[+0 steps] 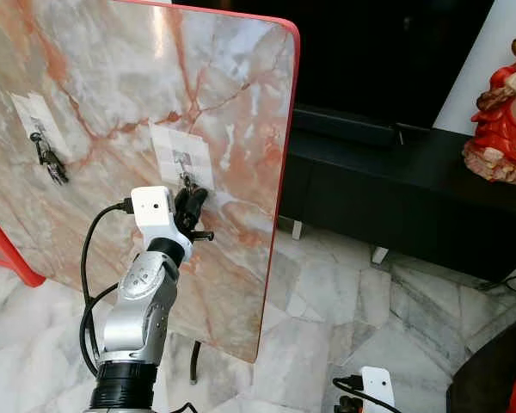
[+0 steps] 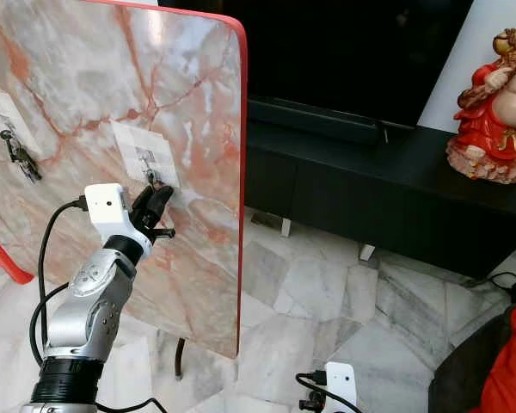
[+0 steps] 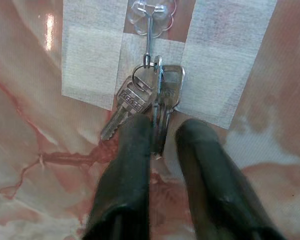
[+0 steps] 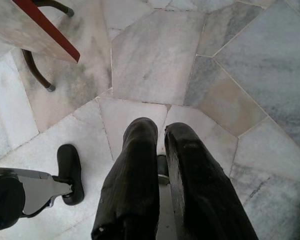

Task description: Hang keys on a hook

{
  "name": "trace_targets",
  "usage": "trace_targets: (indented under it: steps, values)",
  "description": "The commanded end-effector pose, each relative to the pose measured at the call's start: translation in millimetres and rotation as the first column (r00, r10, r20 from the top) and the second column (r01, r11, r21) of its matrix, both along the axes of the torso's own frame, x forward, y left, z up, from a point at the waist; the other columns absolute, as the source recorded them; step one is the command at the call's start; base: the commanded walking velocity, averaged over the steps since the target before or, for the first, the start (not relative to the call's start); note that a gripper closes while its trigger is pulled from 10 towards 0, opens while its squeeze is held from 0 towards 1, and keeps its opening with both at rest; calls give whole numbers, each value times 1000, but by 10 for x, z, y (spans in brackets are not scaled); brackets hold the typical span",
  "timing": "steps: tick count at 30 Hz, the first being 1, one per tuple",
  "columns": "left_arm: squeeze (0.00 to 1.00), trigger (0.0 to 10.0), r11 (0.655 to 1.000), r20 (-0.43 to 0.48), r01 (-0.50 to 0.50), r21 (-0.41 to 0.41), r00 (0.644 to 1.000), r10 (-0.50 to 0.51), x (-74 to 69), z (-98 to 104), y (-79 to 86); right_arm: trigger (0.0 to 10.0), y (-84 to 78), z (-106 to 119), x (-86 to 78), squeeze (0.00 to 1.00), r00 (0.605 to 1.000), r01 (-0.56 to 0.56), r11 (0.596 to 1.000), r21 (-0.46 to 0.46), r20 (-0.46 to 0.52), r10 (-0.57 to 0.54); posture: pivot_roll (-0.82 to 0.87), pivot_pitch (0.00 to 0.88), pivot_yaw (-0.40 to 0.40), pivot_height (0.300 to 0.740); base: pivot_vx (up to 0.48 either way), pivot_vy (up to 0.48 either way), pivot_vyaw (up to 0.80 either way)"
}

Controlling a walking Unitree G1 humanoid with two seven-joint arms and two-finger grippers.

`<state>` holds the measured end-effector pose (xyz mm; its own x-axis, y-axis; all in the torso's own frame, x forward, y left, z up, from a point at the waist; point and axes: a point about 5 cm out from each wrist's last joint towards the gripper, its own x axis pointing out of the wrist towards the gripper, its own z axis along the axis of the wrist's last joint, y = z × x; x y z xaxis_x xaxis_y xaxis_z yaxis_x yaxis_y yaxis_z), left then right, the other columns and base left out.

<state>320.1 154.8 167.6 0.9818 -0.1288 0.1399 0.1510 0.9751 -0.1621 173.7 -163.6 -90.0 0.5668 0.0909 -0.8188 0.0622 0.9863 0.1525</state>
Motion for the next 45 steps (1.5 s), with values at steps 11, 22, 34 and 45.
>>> trace_targets:
  steps: [11, 22, 34, 45]
  values:
    - [1000, 10000, 996, -19, 44, 72, 999, -43, -172, -124, -12, 10000, -15, 2, 6, 0, 1000, 0, 1000, -3, -6, 0, 6, 0, -67, 740, 0, 0, 0]
    - [0, 10000, 993, -138, -29, 114, 989, 44, -381, -576, 218, 10000, -21, 2, 6, 0, 1000, 12, 1000, -3, -4, -12, 9, 0, -68, 740, 0, 0, 0]
    - [0, 10000, 962, -576, 46, 270, 808, 123, -811, -1747, 635, 10000, -23, -12, -21, 0, 1000, 21, 1000, -16, -18, -21, 9, 0, -61, 740, 0, 0, 0]
    - [0, 10000, 938, -838, 55, 341, 470, 277, -1628, -2501, 778, 10000, -7, -23, -39, 0, 999, 27, 999, -25, -30, -27, 3, 0, -53, 740, 0, 0, 0]
